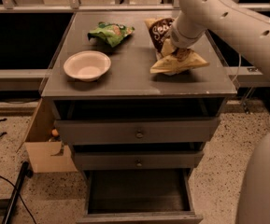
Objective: Place brown chip bag into bottom drawer
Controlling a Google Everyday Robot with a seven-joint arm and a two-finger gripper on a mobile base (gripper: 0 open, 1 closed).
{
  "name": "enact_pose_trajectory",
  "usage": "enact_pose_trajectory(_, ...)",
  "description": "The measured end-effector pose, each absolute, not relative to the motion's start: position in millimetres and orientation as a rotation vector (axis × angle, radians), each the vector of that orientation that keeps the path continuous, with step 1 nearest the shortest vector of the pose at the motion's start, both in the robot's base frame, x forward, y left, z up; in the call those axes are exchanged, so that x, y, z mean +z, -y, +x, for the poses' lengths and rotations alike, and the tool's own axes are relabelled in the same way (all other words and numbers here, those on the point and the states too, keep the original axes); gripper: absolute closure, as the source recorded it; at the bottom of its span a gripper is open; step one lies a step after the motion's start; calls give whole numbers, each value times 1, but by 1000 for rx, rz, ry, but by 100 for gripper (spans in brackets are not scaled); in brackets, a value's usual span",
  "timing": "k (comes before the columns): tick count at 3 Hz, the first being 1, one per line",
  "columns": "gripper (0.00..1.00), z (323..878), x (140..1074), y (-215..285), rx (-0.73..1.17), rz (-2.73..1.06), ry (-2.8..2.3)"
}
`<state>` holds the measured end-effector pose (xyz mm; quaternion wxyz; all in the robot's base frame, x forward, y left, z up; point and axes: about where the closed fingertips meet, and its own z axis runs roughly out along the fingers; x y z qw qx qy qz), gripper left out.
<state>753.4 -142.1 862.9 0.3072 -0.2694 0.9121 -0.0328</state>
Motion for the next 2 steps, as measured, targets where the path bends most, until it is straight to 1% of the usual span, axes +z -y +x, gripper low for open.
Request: enact_pose_trajectory(2, 100, 737, 886, 184, -28, -932, -2357)
